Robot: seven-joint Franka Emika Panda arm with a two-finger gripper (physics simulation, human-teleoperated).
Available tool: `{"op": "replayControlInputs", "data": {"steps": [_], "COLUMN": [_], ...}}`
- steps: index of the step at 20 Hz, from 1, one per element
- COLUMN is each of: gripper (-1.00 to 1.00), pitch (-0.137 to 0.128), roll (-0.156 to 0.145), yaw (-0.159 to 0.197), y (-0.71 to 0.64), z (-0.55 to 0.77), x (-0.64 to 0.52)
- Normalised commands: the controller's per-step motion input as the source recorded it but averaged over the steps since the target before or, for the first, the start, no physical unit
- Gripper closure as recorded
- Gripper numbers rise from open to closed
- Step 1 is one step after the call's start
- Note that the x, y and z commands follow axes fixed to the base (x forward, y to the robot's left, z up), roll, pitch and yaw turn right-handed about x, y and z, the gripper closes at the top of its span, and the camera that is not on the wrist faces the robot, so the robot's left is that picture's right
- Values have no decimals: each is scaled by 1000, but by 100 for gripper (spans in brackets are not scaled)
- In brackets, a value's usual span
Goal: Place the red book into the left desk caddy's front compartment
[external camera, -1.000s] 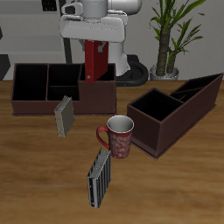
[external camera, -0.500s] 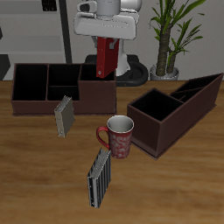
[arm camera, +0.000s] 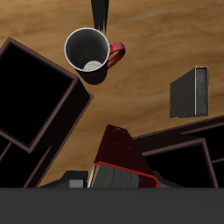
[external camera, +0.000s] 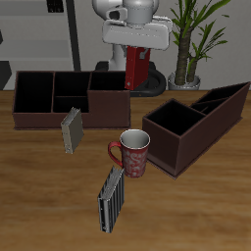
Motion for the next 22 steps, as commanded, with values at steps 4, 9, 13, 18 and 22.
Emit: {"op": "replayControlInputs", "data": {"steps": [4,9,13,18,22], "gripper": [100,100,100,100,100], "pitch": [-33,-5,36,34,20], "roll": [28,-9,9,25,51], "yaw": [-64,-100,-102,-95,-63], "y": [344,280,288,264,349], "z": [98,-28,-160,-214,-54], "x": [-157,-2,47,-39,-130]}}
